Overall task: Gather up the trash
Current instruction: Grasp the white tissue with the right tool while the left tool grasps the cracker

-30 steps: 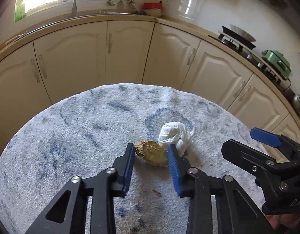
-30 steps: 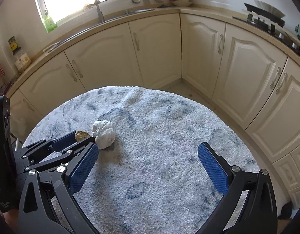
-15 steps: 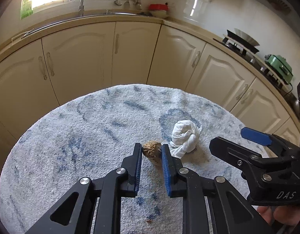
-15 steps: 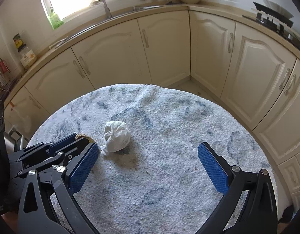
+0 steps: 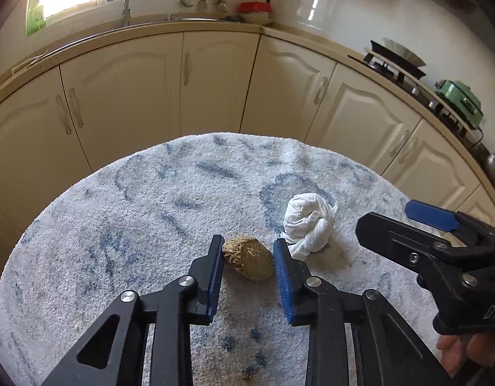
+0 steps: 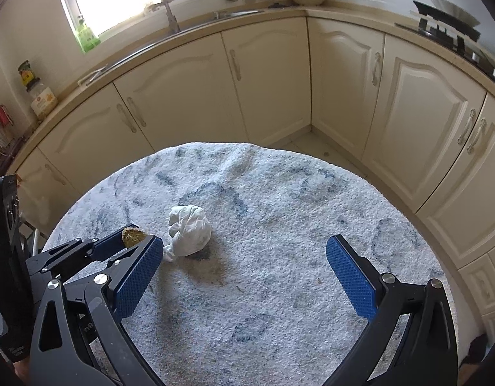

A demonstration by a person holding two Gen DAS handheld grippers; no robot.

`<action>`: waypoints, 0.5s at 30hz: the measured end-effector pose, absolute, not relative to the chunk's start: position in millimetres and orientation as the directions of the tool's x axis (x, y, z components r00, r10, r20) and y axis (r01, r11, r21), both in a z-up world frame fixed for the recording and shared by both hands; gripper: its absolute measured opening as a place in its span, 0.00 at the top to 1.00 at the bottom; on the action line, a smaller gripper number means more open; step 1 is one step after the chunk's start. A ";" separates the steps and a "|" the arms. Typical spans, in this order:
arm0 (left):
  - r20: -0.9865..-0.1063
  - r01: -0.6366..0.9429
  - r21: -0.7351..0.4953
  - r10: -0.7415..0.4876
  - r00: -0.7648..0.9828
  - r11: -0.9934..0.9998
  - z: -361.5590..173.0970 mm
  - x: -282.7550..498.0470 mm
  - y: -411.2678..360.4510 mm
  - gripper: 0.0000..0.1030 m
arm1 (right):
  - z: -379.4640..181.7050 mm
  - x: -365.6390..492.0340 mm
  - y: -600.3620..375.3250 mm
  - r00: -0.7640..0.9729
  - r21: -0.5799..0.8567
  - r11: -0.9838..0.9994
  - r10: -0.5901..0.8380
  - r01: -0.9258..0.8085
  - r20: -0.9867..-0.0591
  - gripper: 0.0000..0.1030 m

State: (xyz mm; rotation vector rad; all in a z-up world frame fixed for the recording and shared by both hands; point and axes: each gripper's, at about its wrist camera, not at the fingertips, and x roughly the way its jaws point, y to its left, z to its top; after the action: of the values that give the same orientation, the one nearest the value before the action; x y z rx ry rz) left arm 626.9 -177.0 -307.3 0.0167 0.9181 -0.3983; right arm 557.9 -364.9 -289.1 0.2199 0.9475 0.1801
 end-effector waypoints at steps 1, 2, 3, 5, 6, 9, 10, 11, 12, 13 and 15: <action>-0.775 0.339 -0.162 -0.332 0.538 0.927 -305.9 625.4 -172.3 0.76 | -290.1 559.1 -363.1 0.569 0.267 0.962 0.253 -0.060 -0.782 0.00; -0.775 0.333 -0.160 -0.327 0.541 0.929 -304.3 623.9 -168.1 0.76 | -291.3 560.5 -360.7 0.566 0.268 0.961 0.256 -0.064 -0.783 0.01; -0.774 0.328 -0.157 -0.323 0.544 0.931 -302.6 622.3 -163.2 0.78 | -292.4 561.9 -357.8 0.563 0.269 0.961 0.260 -0.069 -0.784 0.01; -0.771 0.326 -0.184 -0.342 0.537 0.927 -296.8 616.6 -152.0 0.85 | -295.6 565.3 -349.5 0.555 0.264 0.961 0.266 -0.085 -0.788 0.01; -0.772 0.320 -0.183 -0.337 0.539 0.930 -294.6 613.0 -148.4 0.86 | -297.6 566.8 -344.8 0.553 0.255 0.962 0.263 -0.093 -0.791 0.01; -0.773 0.302 -0.156 -0.306 0.556 0.941 -290.2 602.5 -139.3 0.87 | -304.2 571.7 -330.8 0.545 0.224 0.969 0.244 -0.104 -0.802 0.05; -0.772 0.297 -0.167 -0.312 0.554 0.940 -289.5 600.3 -134.6 0.87 | -305.4 573.1 -324.9 0.547 0.197 0.974 0.224 -0.109 -0.806 0.08; -0.772 0.290 -0.171 -0.311 0.555 0.942 -288.6 597.2 -130.6 0.87 | -306.7 574.1 -318.5 0.551 0.171 0.978 0.209 -0.120 -0.808 0.13; -0.771 0.285 -0.173 -0.310 0.557 0.943 -288.5 595.0 -127.7 0.87 | -308.9 575.3 -312.5 0.548 0.156 0.979 0.205 -0.134 -0.811 0.18; -0.770 0.281 -0.177 -0.310 0.557 0.943 -288.1 592.3 -124.6 0.87 | -311.7 576.2 -306.9 0.536 0.150 0.977 0.208 -0.150 -0.818 0.29; -0.768 0.272 -0.181 -0.309 0.561 0.945 -287.2 586.8 -120.0 0.87 | -312.8 573.9 -298.5 0.549 0.100 0.981 0.176 -0.165 -0.817 0.44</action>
State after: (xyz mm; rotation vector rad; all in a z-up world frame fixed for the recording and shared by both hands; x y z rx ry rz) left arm 586.8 -120.0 -287.2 -0.0430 0.9135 -0.3425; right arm 573.9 -298.5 -312.8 0.0121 0.9682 0.2020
